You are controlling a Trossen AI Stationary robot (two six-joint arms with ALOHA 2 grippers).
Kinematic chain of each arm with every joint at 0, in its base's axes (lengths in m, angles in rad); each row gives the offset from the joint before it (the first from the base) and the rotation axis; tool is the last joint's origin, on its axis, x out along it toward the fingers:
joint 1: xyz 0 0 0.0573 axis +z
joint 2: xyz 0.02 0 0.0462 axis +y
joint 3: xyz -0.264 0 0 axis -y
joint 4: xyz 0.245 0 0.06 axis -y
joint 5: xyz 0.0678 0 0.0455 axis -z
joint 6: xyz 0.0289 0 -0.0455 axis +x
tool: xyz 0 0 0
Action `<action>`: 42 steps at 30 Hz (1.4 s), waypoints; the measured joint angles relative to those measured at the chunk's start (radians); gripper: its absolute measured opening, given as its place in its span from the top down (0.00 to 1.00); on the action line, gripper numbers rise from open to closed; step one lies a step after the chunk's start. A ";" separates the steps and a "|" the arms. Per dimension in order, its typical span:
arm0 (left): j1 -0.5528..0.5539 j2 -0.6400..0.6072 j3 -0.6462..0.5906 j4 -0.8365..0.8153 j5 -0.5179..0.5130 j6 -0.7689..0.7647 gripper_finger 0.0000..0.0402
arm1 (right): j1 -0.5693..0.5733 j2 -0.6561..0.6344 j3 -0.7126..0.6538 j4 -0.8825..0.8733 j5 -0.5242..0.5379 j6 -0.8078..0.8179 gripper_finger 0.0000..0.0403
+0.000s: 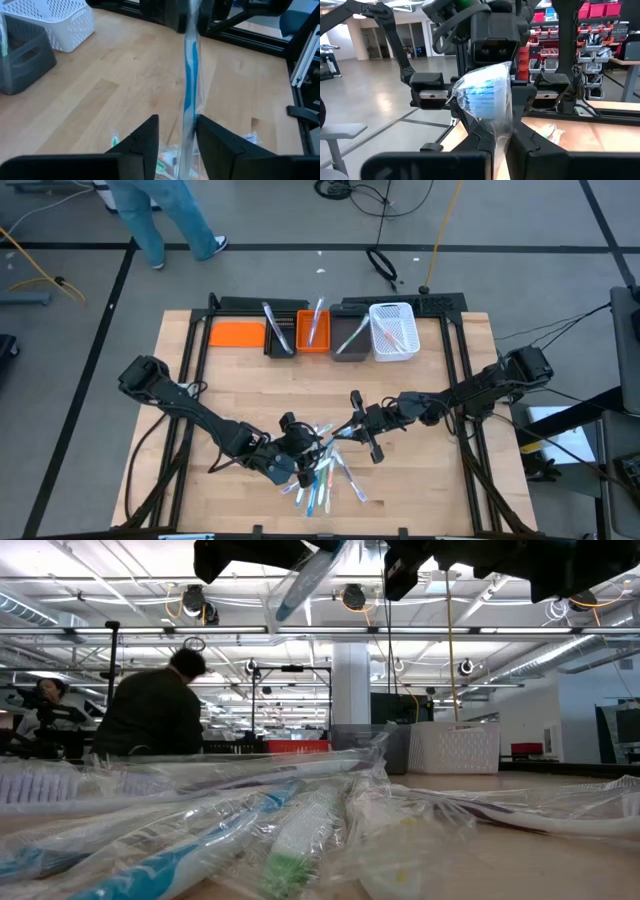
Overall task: Pick & Place Toothbrushes
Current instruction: Put the blue toothbrush into the orange basket
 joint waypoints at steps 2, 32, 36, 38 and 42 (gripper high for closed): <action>0.000 0.000 0.000 0.005 -0.008 0.018 0.64 | 0.001 -0.015 0.000 -0.003 0.005 -0.008 0.98; 0.007 -0.034 -0.001 -0.023 -0.261 0.099 0.58 | -0.002 -0.353 -0.001 -0.262 0.409 -0.157 0.98; 0.004 -0.034 -0.001 -0.011 -0.381 0.156 0.58 | -0.008 -0.346 -0.024 -0.214 0.445 -0.148 0.98; 0.007 -0.034 -0.001 0.009 -0.424 0.200 0.58 | -0.015 -0.346 -0.043 -0.176 0.445 -0.133 0.98; 0.035 -0.034 -0.001 0.076 -0.446 0.334 0.58 | -0.034 -0.346 -0.053 -0.157 0.445 -0.095 0.98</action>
